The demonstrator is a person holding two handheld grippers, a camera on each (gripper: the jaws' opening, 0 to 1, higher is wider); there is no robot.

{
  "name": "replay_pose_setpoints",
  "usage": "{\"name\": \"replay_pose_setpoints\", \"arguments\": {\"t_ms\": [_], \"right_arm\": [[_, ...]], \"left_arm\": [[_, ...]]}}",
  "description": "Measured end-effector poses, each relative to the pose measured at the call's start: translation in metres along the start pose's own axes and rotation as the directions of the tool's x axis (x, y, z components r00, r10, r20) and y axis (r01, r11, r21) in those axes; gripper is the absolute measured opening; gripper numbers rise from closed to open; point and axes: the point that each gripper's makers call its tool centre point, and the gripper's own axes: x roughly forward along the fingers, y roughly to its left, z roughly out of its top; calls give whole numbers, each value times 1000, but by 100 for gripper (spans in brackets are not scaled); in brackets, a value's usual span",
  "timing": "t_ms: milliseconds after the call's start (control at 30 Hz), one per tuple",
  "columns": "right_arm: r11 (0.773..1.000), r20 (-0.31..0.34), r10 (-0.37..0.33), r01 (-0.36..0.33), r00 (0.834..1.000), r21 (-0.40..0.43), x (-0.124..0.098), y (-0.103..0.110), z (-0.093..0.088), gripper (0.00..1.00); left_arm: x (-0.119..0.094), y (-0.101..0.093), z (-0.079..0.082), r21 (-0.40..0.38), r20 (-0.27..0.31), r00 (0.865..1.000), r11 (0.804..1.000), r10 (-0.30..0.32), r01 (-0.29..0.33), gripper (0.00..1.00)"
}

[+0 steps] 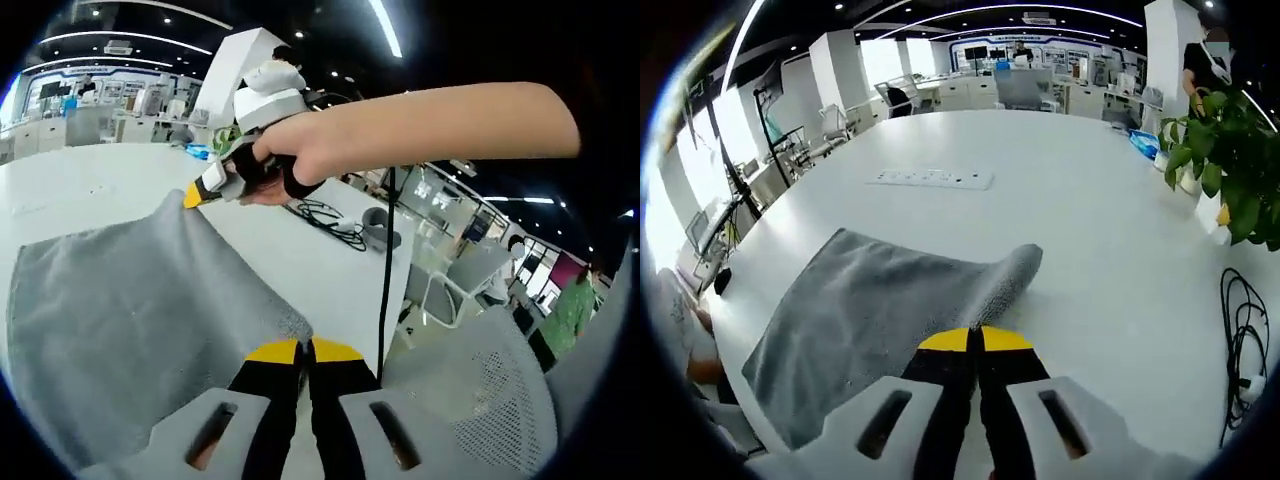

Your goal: Fold the towel on the table until its edges align and the towel forms a compact rectangular stack.

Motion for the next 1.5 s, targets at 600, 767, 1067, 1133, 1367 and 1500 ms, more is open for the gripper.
{"name": "replay_pose_setpoints", "arguments": {"t_ms": [600, 767, 1067, 1133, 1367, 1500], "right_arm": [[991, 31, 99, -96, 995, -98, 13, 76, 37, 0], [983, 41, 136, -129, 990, -133, 23, 107, 46, 0], [964, 63, 196, -180, 979, -198, 31, 156, 62, 0], [960, 67, 208, -191, 976, -205, 30, 166, 65, 0], [944, 82, 247, -221, 965, -244, 33, 188, 77, 0], [942, 79, 259, -233, 963, -242, 30, 204, 75, 0]], "left_arm": [[-61, 29, -4, -121, 101, 986, 986, 130, -118, 2], [-85, 44, -8, -146, 109, 976, 974, 191, -174, 2], [-118, 62, -14, -211, 127, 951, 945, 281, -251, 2], [-125, 66, -16, -218, 129, 947, 940, 294, -262, 2], [-150, 72, -15, -252, 144, 929, 921, 341, -299, 2], [-162, 82, -20, -267, 131, 922, 908, 365, -322, 2]]}}
